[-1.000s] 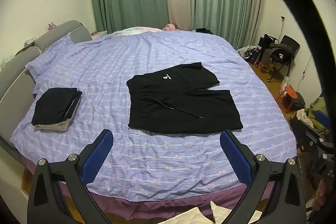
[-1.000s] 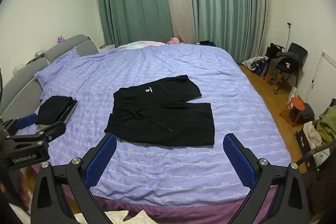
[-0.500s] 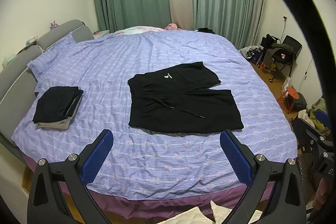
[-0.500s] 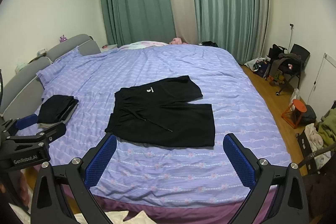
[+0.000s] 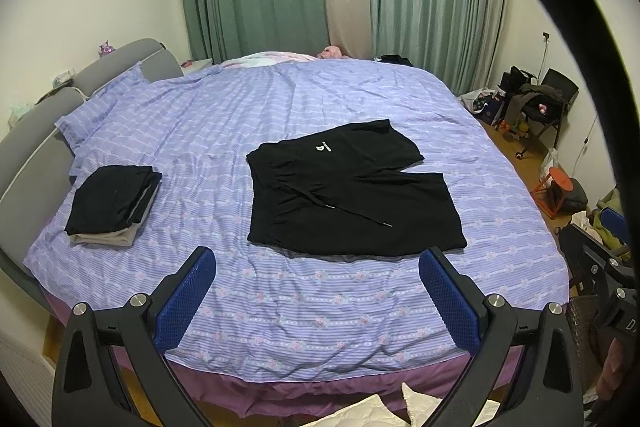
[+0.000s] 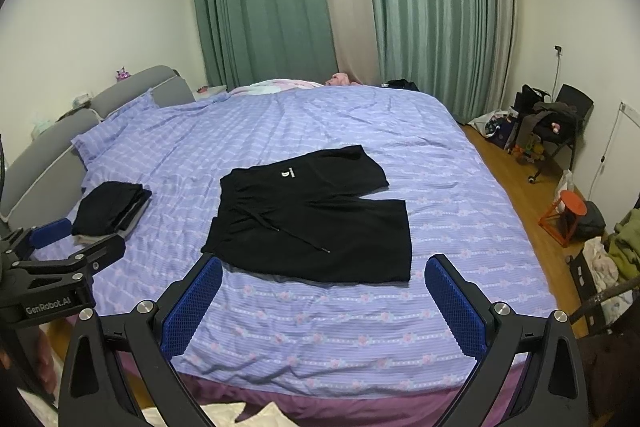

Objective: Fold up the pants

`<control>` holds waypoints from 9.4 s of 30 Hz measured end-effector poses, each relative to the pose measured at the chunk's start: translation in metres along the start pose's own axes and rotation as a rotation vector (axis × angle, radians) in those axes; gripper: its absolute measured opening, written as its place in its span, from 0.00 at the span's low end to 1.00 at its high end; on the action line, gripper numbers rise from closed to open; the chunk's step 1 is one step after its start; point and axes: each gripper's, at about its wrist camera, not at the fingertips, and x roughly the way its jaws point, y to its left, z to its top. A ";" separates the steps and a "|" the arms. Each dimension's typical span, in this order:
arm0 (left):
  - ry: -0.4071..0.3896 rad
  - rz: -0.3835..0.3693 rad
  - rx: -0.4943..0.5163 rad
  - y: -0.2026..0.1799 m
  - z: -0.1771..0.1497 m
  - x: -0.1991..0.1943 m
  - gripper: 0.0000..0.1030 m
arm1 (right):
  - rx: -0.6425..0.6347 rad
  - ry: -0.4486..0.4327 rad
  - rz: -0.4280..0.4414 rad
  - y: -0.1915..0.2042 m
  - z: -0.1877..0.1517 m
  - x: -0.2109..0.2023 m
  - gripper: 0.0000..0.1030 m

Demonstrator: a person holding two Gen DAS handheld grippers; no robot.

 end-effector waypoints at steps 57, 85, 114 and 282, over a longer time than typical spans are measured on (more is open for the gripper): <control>0.099 -0.003 -0.025 0.013 -0.009 0.049 1.00 | 0.025 0.049 -0.054 -0.002 -0.002 0.048 0.99; 0.369 -0.058 -0.193 0.085 -0.064 0.390 0.98 | 0.376 0.286 -0.205 -0.030 -0.118 0.366 0.98; 0.298 -0.086 -0.217 0.076 -0.042 0.413 0.07 | 0.454 0.264 -0.215 -0.098 -0.094 0.412 0.06; 0.257 -0.162 0.241 0.045 0.180 0.651 0.55 | -0.312 0.352 -0.230 -0.083 0.222 0.753 0.62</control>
